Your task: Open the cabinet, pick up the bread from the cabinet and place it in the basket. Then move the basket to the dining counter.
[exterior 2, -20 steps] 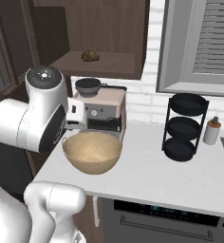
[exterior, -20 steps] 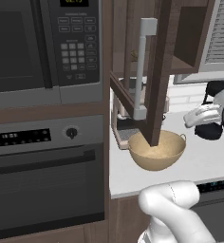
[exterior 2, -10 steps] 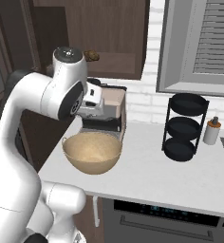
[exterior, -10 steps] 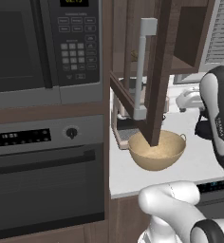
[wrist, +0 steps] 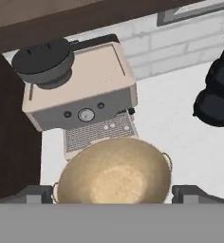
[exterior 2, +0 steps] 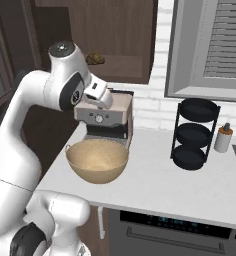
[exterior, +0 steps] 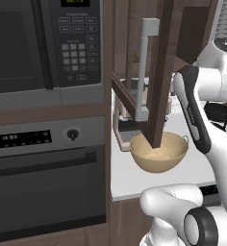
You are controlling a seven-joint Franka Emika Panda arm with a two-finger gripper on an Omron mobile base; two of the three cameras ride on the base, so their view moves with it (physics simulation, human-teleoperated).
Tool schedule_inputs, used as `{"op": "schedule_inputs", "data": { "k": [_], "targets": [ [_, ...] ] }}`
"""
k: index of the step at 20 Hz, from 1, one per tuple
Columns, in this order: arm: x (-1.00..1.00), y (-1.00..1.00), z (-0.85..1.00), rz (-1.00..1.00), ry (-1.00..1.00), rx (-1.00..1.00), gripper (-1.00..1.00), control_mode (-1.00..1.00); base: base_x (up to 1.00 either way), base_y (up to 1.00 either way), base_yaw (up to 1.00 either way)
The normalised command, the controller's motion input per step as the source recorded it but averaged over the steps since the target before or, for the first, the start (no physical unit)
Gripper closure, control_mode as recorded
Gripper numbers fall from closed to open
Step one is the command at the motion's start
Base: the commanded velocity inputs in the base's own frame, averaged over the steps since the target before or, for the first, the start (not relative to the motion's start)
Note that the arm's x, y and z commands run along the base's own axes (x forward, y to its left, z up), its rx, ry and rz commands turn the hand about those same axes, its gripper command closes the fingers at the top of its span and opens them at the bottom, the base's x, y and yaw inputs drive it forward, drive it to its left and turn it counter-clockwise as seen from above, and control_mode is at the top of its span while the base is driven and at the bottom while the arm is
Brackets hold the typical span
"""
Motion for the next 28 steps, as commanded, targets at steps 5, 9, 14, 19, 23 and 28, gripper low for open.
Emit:
{"op": "schedule_inputs", "data": {
  "k": [5, 9, 14, 19, 23, 28],
  "targets": [
    [0.39, 0.00, 0.18, 0.14, -0.51, 0.12, -1.00, -1.00, 0.00, 0.00, 0.00],
    [0.38, -0.24, 0.56, 0.44, -0.34, 0.10, -1.00, -1.00, 0.00, 0.00, 0.00],
    [0.15, 0.03, 0.62, 0.20, -0.12, -0.12, -1.00, -1.00, 0.00, 0.00, 0.00],
    [0.10, 0.41, 0.41, 0.01, 0.00, -0.29, -1.00, -1.00, 0.00, 0.00, 0.00],
    [0.39, 0.23, 0.03, 0.00, 0.00, -0.11, -1.00, -1.00, 0.00, 0.00, 0.00],
    [0.66, -0.01, -0.04, -0.04, 0.00, -0.04, -1.00, -1.00, 0.00, 0.00, 0.00]
  ]
}}
